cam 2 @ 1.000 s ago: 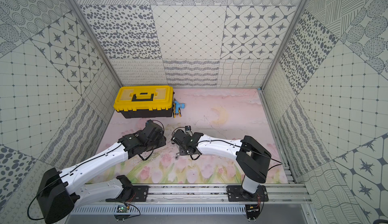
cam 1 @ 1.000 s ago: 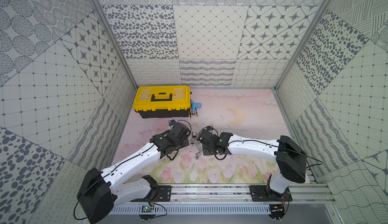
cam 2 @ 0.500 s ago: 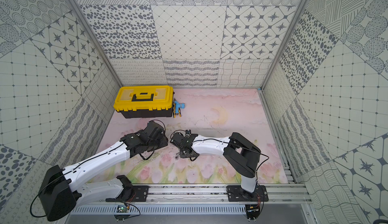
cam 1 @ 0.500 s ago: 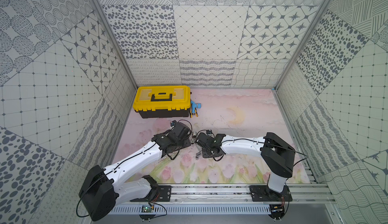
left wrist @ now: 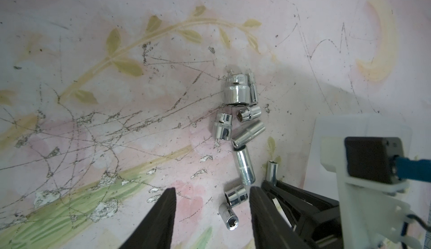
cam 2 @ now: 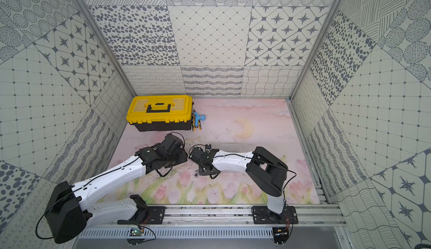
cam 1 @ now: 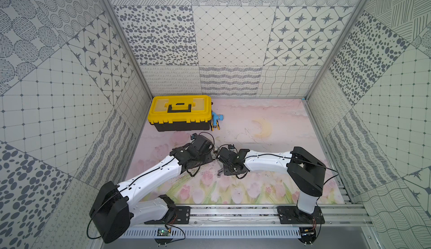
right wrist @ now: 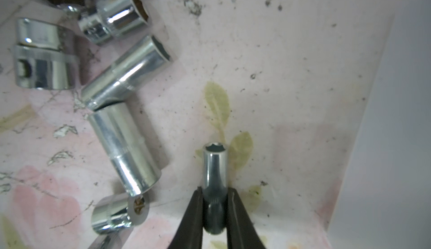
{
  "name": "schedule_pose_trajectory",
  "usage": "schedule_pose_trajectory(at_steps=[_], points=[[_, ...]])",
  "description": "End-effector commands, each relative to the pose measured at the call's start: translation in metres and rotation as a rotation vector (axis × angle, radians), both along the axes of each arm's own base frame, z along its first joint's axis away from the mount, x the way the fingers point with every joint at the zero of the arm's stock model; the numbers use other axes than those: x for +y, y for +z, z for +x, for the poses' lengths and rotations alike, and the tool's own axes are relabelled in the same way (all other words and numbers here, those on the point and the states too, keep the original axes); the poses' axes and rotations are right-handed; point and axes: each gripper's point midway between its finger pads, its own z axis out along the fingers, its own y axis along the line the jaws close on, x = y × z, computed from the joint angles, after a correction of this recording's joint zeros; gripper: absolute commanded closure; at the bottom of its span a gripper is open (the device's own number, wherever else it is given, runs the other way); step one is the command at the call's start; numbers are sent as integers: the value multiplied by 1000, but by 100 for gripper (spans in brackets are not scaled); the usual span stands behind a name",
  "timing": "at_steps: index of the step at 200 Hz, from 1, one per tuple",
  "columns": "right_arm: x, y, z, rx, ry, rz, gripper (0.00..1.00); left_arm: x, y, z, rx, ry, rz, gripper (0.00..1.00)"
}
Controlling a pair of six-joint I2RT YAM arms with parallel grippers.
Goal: Put the socket on the desktop into the storage box
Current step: Pick up the socket head at the center of the board, then place the socket head in the storage box.
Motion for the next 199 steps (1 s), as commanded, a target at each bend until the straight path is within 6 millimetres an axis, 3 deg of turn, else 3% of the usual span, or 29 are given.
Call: schedule_pose_trajectory(at_steps=[1, 18, 62, 91, 110, 139, 170, 199], points=[[5, 2, 3, -20, 29, 20, 92, -5, 10, 6, -26, -24, -8, 44], [6, 19, 10, -72, 51, 34, 100, -8, 18, 9, -46, -35, -13, 44], [3, 85, 24, -227, 106, 110, 100, -42, 52, 16, -130, -165, -162, 42], [-2, 133, 25, -357, 189, 187, 100, -80, 102, 15, -235, -297, -391, 43], [-3, 155, 21, -383, 280, 303, 100, -103, 132, 7, -269, -395, -540, 46], [-19, 184, 17, -373, 315, 534, 100, -137, 170, -12, -277, -557, -799, 47], [-23, 217, 1, -410, 400, 701, 100, -146, 167, -15, -241, -590, -853, 47], [-14, 221, -6, -359, 453, 750, 100, -149, 160, -14, -214, -588, -873, 47]])
